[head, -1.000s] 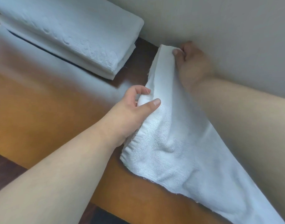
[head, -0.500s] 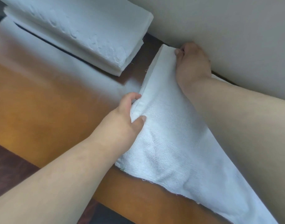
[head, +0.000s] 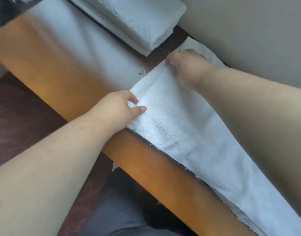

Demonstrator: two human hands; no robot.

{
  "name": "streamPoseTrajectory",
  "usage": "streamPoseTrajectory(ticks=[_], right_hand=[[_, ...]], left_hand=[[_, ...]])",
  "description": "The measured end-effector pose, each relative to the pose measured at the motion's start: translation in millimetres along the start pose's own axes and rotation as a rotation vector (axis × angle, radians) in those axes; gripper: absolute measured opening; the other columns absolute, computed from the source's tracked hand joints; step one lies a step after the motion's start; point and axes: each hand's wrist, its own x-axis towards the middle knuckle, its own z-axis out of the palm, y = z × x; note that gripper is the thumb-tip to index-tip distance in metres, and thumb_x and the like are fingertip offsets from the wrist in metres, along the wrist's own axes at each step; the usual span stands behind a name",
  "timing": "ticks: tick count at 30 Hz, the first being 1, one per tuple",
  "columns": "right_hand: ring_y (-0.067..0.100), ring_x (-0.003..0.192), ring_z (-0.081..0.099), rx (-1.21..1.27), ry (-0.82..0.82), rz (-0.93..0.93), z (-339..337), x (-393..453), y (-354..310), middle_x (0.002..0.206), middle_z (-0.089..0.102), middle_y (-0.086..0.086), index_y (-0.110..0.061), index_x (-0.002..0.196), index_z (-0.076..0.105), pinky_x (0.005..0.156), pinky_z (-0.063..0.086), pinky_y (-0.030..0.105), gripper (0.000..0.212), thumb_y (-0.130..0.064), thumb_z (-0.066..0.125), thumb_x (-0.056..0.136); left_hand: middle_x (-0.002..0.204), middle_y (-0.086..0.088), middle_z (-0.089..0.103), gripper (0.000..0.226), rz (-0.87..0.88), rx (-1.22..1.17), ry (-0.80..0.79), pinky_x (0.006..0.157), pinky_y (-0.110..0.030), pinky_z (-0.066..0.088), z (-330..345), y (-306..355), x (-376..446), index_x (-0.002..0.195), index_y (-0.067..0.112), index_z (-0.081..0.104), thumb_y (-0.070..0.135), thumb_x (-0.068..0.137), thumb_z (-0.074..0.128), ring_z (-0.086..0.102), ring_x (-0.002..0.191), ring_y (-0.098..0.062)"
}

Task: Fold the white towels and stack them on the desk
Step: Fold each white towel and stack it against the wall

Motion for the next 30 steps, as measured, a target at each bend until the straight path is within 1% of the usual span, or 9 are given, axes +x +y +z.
streamPoseTrajectory(ticks=[6,11,13,16,18,22,24,26,30], right_hand=[[0.032,0.118,0.040,-0.369,-0.034,-0.077,-21.9,24.1,-2.9,0.115,0.053,0.002,-0.027,0.118,0.059,0.092,0.034,0.042,0.034,-0.018,0.048,0.088],[0.024,0.089,0.040,-0.438,-0.018,-0.141,-36.0,35.3,3.2,0.087,0.053,-0.003,-0.023,0.082,0.053,0.080,0.024,0.037,0.010,-0.016,0.050,0.077],[0.027,0.089,0.044,-0.391,0.064,-0.192,-32.7,29.6,6.7,0.079,0.050,-0.003,-0.021,0.072,0.047,0.080,0.023,0.036,0.009,-0.018,0.055,0.076],[0.032,0.093,0.051,-0.310,0.181,-0.185,-23.8,18.8,11.3,0.082,0.051,0.001,-0.020,0.077,0.049,0.088,0.030,0.041,0.008,-0.017,0.057,0.078],[0.035,0.103,0.050,-0.287,0.200,-0.089,-20.8,15.0,13.5,0.095,0.057,0.007,-0.018,0.088,0.057,0.091,0.031,0.042,0.007,-0.018,0.055,0.082],[0.032,0.127,0.038,-0.232,0.088,-0.046,-22.4,3.5,-0.4,0.135,0.051,0.000,-0.027,0.115,0.063,0.102,0.029,0.040,0.031,-0.019,0.056,0.086],[0.023,0.125,0.044,-0.065,0.035,-0.256,-22.8,-7.8,-24.2,0.131,0.057,-0.009,-0.033,0.113,0.063,0.101,0.035,0.033,0.034,-0.020,0.058,0.083],[0.010,0.109,0.055,0.147,-0.229,-0.285,-22.0,-23.0,-54.2,0.113,0.062,-0.020,-0.041,0.111,0.060,0.087,0.042,0.020,0.034,-0.034,0.056,0.078],[0.019,0.101,0.054,-0.107,-0.471,-0.326,-12.7,-31.6,-84.2,0.098,0.055,-0.013,-0.042,0.099,0.053,0.086,0.049,0.039,0.036,-0.053,0.043,0.066]], left_hand=[[0.072,0.005,0.056,0.049,0.070,0.263,-0.096,0.052,-0.026,0.033,0.5,7.0,5.8,0.081,0.017,0.057,0.065,0.083,0.057,0.052,0.066,-0.014],[0.080,0.004,0.049,0.044,0.099,0.148,-0.067,0.057,-0.027,0.032,3.9,0.4,0.6,0.068,0.023,0.049,0.063,0.081,0.062,0.048,0.069,-0.015],[0.099,0.006,0.044,0.035,0.166,0.114,0.174,0.074,-0.027,0.029,10.8,-3.9,-10.8,0.074,0.030,0.053,0.061,0.079,0.066,0.040,0.094,-0.017],[0.099,0.000,0.048,0.027,0.418,0.143,0.522,0.082,-0.032,0.026,20.9,-0.4,-29.0,0.076,0.024,0.062,0.049,0.078,0.072,0.040,0.098,-0.026],[0.087,0.003,0.051,0.027,0.446,0.065,0.453,0.070,-0.032,0.037,21.8,5.2,-30.6,0.084,0.020,0.054,0.044,0.087,0.065,0.050,0.084,-0.024],[0.072,0.012,0.045,0.025,0.196,-0.081,0.196,0.048,-0.022,0.027,18.5,5.9,-13.2,0.100,0.029,0.036,0.051,0.096,0.047,0.045,0.062,-0.005],[0.075,0.010,0.049,0.027,0.141,-0.118,0.148,0.049,-0.023,0.029,19.3,3.4,-9.3,0.101,0.028,0.038,0.052,0.094,0.049,0.047,0.065,-0.004],[0.079,0.008,0.053,0.028,0.086,-0.193,0.102,0.050,-0.025,0.033,19.9,3.2,-8.3,0.098,0.027,0.045,0.053,0.092,0.053,0.052,0.066,-0.006],[0.079,0.008,0.065,0.024,0.037,-0.391,0.033,0.051,-0.018,0.044,7.7,-2.6,-2.2,0.089,0.030,0.058,0.053,0.091,0.053,0.064,0.064,-0.005]])
